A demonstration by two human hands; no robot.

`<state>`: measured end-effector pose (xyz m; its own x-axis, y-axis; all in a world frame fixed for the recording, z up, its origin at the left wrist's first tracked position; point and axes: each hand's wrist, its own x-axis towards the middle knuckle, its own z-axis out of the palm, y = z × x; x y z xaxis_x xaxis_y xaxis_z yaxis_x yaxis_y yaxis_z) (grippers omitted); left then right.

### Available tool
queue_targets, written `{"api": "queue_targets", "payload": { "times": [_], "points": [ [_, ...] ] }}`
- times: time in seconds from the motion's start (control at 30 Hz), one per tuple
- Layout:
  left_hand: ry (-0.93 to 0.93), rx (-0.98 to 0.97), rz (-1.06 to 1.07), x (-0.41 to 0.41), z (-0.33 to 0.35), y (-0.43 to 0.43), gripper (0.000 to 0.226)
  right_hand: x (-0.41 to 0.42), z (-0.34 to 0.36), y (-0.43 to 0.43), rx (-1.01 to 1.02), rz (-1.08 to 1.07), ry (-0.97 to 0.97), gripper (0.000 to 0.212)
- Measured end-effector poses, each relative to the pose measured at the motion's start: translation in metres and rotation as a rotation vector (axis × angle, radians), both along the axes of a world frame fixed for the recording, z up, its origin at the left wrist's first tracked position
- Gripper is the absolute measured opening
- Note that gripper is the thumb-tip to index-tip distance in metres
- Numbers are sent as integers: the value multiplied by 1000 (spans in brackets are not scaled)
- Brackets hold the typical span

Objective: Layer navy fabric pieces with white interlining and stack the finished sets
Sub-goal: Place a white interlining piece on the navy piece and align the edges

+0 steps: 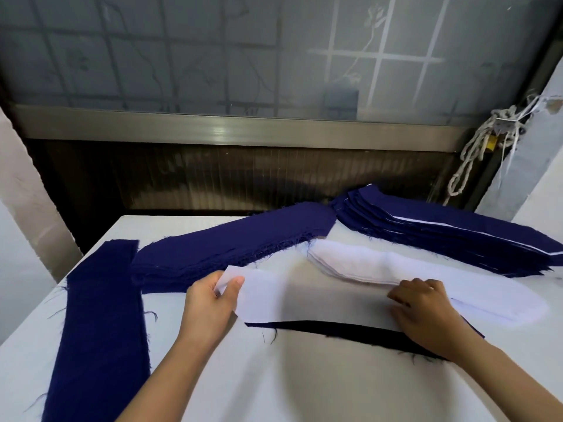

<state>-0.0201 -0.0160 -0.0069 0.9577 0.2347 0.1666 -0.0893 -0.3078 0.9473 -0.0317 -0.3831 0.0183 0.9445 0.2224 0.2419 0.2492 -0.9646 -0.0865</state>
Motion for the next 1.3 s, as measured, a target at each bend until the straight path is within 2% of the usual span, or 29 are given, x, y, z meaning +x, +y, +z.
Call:
{"api": "queue_targets", "payload": {
  "times": [0.07,0.13,0.3,0.37,0.43,0.6,0.67,0.73,0.93,1.03,1.17,1.3],
  "points": [
    [-6,23,24,1,-1,1,30,-7,-4,-13,40,-66,-104,21],
    [-5,55,48,3,-3,2,30,-14,-9,-21,170,-122,-171,22],
    [-18,91,96,5,-3,4,31,-29,-16,-35,786,-316,-123,17],
    [-10,97,100,7,-1,4,32,-32,-18,-39,862,-361,-154,23],
    [9,151,90,8,-2,4,35,-34,-18,-41,771,-413,-211,33],
    [-6,448,16,9,-5,2,46,-37,-15,-38,318,-376,-205,48],
    [0,491,12,9,-5,2,44,-38,-17,-35,211,-361,-234,47],
    [0,508,17,9,-5,3,44,-38,-20,-32,135,-363,-283,37],
    [-8,680,47,11,-4,1,42,-40,-22,-30,107,-426,-324,37],
    [-29,729,64,14,-4,-1,42,-44,-20,-25,129,-448,-361,27],
    [-55,778,77,14,-6,-1,41,-45,-20,-26,181,-522,-272,44],
    [-155,857,72,8,-6,-1,41,-45,-17,-25,190,-535,-250,46]
  ]
}}
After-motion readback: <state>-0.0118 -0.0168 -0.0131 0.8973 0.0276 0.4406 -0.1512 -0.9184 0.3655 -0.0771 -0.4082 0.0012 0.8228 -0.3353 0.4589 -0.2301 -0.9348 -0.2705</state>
